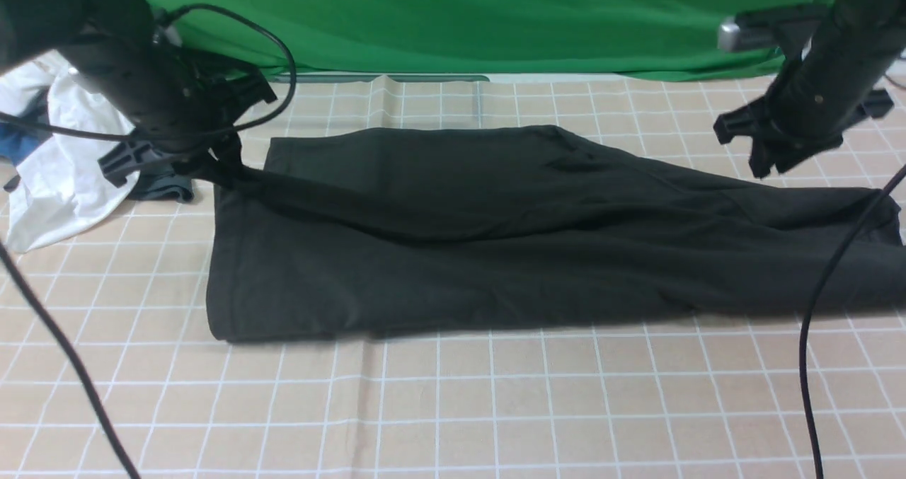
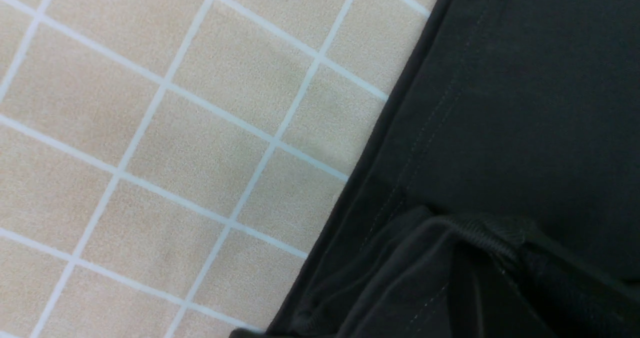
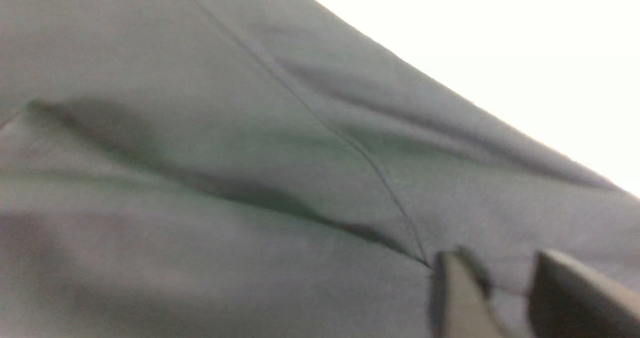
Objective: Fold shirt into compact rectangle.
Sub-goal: 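Fold the black garment in half by bringing its near edge over to the far edge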
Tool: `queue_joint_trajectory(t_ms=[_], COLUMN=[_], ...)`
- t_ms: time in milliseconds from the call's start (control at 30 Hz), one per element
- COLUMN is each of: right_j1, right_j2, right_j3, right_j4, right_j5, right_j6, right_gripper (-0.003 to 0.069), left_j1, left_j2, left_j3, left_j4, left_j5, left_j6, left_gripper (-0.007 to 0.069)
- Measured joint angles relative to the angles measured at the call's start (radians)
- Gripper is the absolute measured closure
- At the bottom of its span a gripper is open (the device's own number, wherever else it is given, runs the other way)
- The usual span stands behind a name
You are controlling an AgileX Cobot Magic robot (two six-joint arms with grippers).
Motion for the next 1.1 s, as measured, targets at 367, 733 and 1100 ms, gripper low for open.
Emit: queue_joint_trajectory(t_ms=[367,733,1100], right_j1=[0.173,0.214,0.216], right_j2=[0.034,0.150,0.172], right_j3=[-0.021,-0.020,-0.040], right_j4=[0.164,0.101,0.092], right_j5=[-0.028,-0.119,-0.152], right_j6=[-0.448,-0.539,-0.543], right_gripper=[0.0252,0.0253,0.0606], left_j1=[0.000,0.000,0.000], left_j2=[0.037,0.037,0.037], left_j3=[-0.047,-0.047,-0.055], left_j4=[-0.002,-0.002,-0.014], left_j5=[0.035,0.029,0.006], left_j6=[0.022,0.025,-0.006], left_gripper=[0.0594,0.0594,0.0594])
